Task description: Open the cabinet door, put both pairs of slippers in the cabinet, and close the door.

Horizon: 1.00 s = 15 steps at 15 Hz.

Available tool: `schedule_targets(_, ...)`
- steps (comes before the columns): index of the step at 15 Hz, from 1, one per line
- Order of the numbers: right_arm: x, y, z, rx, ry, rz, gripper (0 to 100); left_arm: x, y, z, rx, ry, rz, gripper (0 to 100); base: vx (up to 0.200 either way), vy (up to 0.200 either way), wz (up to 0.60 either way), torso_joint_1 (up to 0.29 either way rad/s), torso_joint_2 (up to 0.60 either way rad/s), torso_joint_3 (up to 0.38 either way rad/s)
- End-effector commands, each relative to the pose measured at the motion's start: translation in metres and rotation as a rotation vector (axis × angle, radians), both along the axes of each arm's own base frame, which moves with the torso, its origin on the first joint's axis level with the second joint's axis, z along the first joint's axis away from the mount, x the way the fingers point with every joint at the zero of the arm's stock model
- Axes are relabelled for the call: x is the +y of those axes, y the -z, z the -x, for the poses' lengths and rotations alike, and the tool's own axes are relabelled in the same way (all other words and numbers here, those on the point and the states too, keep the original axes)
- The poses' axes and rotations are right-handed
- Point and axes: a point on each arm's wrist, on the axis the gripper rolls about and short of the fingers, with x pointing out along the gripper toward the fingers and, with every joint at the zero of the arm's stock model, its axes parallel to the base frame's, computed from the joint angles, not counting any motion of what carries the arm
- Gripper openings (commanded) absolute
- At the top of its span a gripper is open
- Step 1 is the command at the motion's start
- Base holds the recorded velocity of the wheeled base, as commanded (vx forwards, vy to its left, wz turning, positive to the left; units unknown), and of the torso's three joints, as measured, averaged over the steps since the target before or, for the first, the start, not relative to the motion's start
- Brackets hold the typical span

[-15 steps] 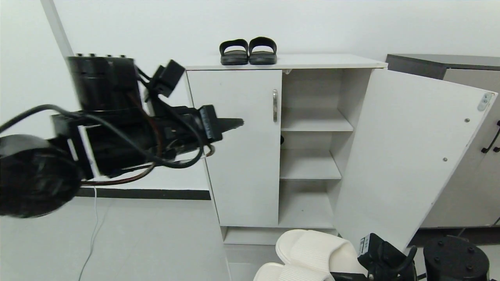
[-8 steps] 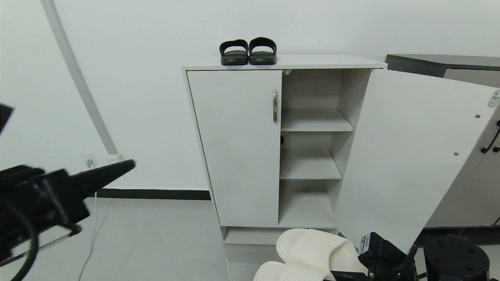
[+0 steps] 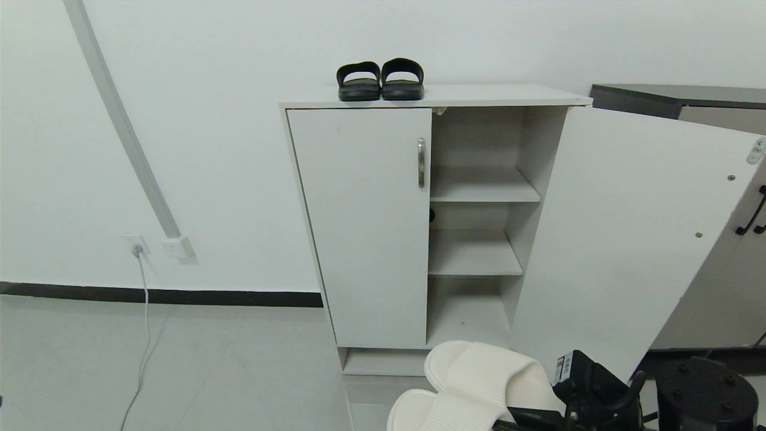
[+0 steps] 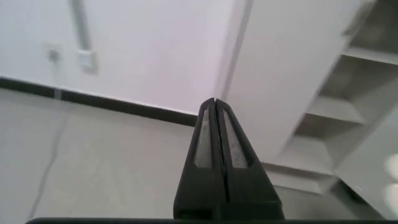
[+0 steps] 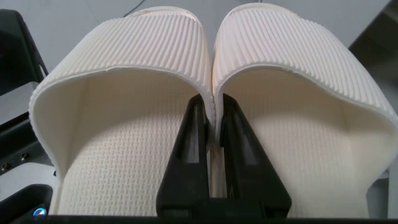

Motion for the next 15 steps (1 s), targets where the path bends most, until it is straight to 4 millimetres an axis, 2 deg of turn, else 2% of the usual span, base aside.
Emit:
schedule_targets(1, 0.001, 0.003, 0.000, 0.009, -0.004, 0.009, 0, 0.003, 0.024, 0.022, -0.078, -0.080, 0.000, 0, 0.000, 0.000, 0.00, 0.000, 0.00, 0.000)
schedule_targets(4, 0.002, 0.004, -0.002, 0.010, 0.003, 0.014, 0, 0.001, 0.043, 0.036, -0.097, -0.187, -0.005, 0, 0.000, 0.000, 0.00, 0.000, 0.00, 0.000)
schedule_targets(6, 0.003, 0.005, -0.003, 0.004, 0.038, 0.027, 0, 0.001, 0.057, 0.035, -0.061, -0.206, -0.037, 0, 0.000, 0.000, 0.00, 0.000, 0.00, 0.000)
schedule_targets(8, 0.005, 0.006, -0.006, 0.003, 0.043, 0.022, 0, 0.001, 0.065, 0.037, -0.068, -0.127, -0.073, 0, 0.000, 0.000, 0.00, 0.000, 0.00, 0.000)
schedule_targets(12, 0.010, 0.010, -0.010, 0.010, 0.049, 0.027, 0, -0.004, 0.070, 0.038, -0.053, 0.155, -0.127, 0, 0.000, 0.000, 0.00, 0.000, 0.00, 0.000)
schedule_targets(13, 0.010, 0.009, -0.011, 0.006, 0.055, 0.026, 0, -0.005, 0.070, 0.038, -0.053, 0.166, -0.145, 0, 0.000, 0.000, 0.00, 0.000, 0.00, 0.000)
schedule_targets(15, 0.022, 0.008, -0.025, -0.032, 0.162, 0.024, 0, -0.005, 0.070, 0.038, -0.052, 0.169, -0.148, 0, 0.000, 0.000, 0.00, 0.000, 0.00, 0.000)
